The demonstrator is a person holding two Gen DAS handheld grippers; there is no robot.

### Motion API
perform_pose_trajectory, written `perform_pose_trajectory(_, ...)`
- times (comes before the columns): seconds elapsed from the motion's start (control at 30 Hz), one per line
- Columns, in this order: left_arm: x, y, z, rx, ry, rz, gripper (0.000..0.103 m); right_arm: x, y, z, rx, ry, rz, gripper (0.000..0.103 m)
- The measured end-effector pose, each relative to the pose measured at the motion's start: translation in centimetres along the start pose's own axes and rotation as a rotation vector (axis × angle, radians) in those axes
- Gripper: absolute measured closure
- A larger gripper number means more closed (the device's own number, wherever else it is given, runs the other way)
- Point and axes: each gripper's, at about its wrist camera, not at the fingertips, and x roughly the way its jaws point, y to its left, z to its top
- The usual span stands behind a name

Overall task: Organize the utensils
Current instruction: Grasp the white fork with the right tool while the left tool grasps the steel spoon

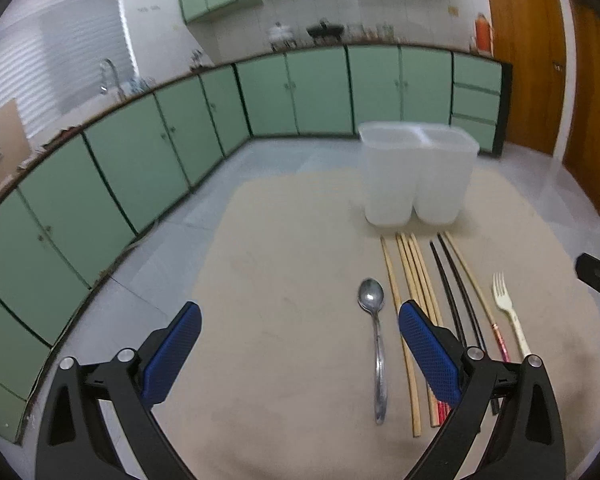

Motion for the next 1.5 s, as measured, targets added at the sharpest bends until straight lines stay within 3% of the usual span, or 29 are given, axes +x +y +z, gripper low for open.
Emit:
perform_pose_trajectory(0.07, 1.9, -0.6, 0.0, 0.009, 0.034, -0.005, 0.006, 1.9, 0.0, -0.3, 0.004, 0.047, 0.006, 0.026)
perform_pose_trajectory(0.23, 5.4, -1.6, -0.1, 0.017, 0.104, -0.021, 0.01, 6.9, -0.3, -0.8, 0.039, 0.162, 0.013, 0.031)
perform_pose_trajectory(0.57, 9.4, -1.9, 0.5, 0.01, 0.181, -0.049, 0.011, 12.4, 0.7, -1.2, 0.057, 0.281, 0.017, 0.045)
perform_pose_trajectory(0.67, 10.1, -2.1, 0.6, 0.014, 0.194, -0.059, 0.011, 12.8, 0.9, -1.2, 0.051, 0.281, 0.0, 0.045)
perform_pose_trajectory(0.73, 10.6, -2.2, 0.7, 0.012, 0.205, -0.066, 0.011, 13.2, 1.2, -0.9, 0.046, 0.281, -0.009, 0.051)
perform_pose_trajectory(0.77, 10.8, -2.2, 0.7, 0.01, 0.208, -0.069, 0.011, 13.3, 1.3, -0.7, 0.046, 0.281, -0.008, 0.06)
perform_pose_trajectory(0.87, 11.8, -2.5, 0.7, 0.007, 0.214, -0.074, 0.011, 13.1, 1.8, -0.6, 0.033, 0.285, -0.015, 0.064)
perform_pose_trajectory(0.97, 12.4, -2.5, 0.7, 0.003, 0.224, -0.08, 0.011, 12.8, 1.8, -0.6, 0.033, 0.277, -0.021, 0.076)
perform_pose_trajectory(1.17, 13.6, -2.8, 1.2, -0.011, 0.242, -0.085, 0.011, 12.6, 1.8, -0.5, 0.024, 0.272, -0.009, 0.077)
perform_pose_trajectory(1.27, 13.6, -2.8, 0.9, -0.019, 0.262, -0.095, 0.018, 12.5, 1.5, -0.6, 0.024, 0.268, -0.004, 0.078)
perform_pose_trajectory(1.5, 14.2, -2.6, 0.8, -0.052, 0.282, -0.117, 0.021, 12.3, 0.6, -0.4, 0.03, 0.268, 0.008, 0.077)
